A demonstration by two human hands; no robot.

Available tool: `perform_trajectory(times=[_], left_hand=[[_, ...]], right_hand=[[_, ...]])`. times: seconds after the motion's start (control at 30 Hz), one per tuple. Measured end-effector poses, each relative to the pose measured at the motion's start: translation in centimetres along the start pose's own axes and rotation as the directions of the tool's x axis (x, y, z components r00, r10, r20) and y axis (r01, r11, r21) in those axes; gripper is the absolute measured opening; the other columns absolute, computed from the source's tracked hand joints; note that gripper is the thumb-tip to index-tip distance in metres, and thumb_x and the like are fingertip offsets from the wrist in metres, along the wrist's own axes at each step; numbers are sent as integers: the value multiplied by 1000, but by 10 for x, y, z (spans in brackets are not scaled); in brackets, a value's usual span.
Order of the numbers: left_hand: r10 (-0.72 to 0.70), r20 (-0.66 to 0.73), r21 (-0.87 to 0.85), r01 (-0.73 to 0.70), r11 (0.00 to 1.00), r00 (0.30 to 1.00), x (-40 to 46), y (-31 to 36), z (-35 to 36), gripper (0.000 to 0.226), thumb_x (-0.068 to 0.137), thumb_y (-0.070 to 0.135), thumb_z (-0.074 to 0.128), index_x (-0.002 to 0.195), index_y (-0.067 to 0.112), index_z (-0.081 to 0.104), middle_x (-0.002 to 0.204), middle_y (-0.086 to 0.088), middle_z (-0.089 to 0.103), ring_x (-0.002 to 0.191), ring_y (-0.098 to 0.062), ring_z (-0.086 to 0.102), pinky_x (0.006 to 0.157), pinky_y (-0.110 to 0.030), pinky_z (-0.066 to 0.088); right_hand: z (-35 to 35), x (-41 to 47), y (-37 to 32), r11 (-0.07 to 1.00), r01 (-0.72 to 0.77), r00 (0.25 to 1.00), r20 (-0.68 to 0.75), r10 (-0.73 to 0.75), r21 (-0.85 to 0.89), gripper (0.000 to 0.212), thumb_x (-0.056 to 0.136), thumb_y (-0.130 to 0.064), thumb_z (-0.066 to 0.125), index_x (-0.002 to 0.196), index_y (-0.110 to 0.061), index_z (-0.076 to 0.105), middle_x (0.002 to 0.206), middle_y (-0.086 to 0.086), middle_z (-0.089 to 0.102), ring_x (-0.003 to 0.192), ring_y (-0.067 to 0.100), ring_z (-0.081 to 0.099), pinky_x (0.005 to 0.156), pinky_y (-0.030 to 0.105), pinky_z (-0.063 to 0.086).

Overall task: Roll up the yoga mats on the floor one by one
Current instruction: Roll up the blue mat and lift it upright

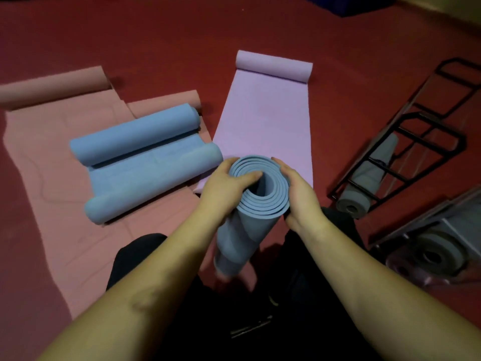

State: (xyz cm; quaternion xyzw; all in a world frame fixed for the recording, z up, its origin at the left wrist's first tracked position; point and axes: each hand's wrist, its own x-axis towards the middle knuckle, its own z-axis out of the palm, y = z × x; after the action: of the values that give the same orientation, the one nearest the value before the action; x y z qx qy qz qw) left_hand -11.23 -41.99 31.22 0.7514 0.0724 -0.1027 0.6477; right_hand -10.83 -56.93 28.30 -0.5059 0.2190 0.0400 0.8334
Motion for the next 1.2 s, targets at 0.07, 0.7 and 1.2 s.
perform_trajectory(times=[0.07,0.7,1.2], left_hand=[[0,67,181,-12,983,998,22,15,6,45,80,30,76,121,26,59,104,7,70,95,-10,67,85,-30,54],[-39,333,270,-56,961,942,116,33,215,40,71,13,68,106,29,64,92,9,69,93,-16,68,91,-37,55],[-178,445,585,-134,800,878,125,-28,417,59,56,22,72,115,20,69,108,-3,72,99,-24,67,92,-40,55]], right_hand=[[-5,16,-11,1000,4,999,-33,-3,20,28,95,-21,56,118,-11,70,110,11,73,100,24,70,91,37,55],[-170,82,-68,999,-9,833,-553,-21,-51,21,90,-29,65,79,-13,72,78,4,74,65,17,69,60,25,51],[-445,79,38,915,-370,711,-684,165,-164,26,101,-28,45,100,-12,65,105,12,71,83,21,66,65,28,48]])
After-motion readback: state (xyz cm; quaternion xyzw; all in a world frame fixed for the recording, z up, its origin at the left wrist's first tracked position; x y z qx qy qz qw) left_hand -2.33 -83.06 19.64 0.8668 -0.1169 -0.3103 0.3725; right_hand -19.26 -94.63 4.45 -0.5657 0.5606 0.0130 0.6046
